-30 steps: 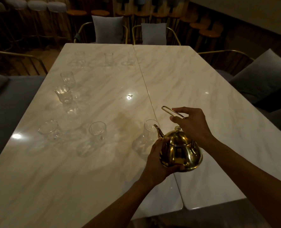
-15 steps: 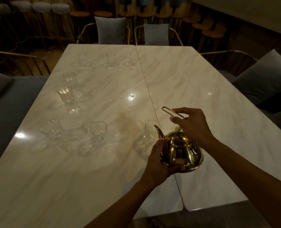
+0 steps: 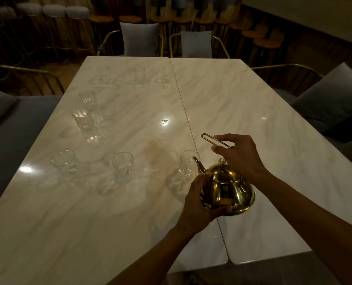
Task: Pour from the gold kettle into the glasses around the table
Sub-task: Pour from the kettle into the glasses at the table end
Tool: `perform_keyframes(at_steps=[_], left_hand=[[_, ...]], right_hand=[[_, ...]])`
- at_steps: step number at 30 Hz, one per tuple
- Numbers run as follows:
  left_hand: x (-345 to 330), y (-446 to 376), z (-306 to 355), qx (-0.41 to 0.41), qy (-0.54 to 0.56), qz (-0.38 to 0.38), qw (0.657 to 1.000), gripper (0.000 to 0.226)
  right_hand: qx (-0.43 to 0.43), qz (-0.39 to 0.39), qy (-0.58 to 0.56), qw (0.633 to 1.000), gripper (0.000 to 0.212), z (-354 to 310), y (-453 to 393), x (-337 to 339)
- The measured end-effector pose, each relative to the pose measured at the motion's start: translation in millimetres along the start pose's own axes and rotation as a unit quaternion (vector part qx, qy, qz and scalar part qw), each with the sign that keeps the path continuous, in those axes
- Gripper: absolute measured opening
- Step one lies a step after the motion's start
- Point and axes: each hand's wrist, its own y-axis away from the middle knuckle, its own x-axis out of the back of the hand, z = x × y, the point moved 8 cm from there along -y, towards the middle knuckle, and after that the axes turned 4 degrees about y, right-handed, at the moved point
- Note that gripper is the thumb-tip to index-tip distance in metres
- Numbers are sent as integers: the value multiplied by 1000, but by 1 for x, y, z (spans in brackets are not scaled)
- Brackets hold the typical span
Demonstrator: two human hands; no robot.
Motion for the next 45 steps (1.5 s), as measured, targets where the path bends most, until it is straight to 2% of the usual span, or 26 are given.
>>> perform_keyframes(at_steps=[14, 23, 32, 38, 45], left_hand=[[-4, 2, 9, 5, 7, 20, 1000, 88], [-10, 4, 12, -1, -34, 18, 999, 88], [-4, 7, -1, -6, -85, -22, 996, 99], [12, 8, 5, -37, -88, -31, 995, 98], [62, 19, 22, -131, -94, -18, 987, 92]], right_hand=[[9, -11, 5, 1000, 33, -4, 0, 8], [24, -8, -11, 1000, 29, 5, 5, 10], [18, 61, -58, 996, 33, 25, 28, 12], [36, 84, -51, 995, 34, 2, 41, 13], [48, 97, -57, 992, 35, -49, 61, -11]])
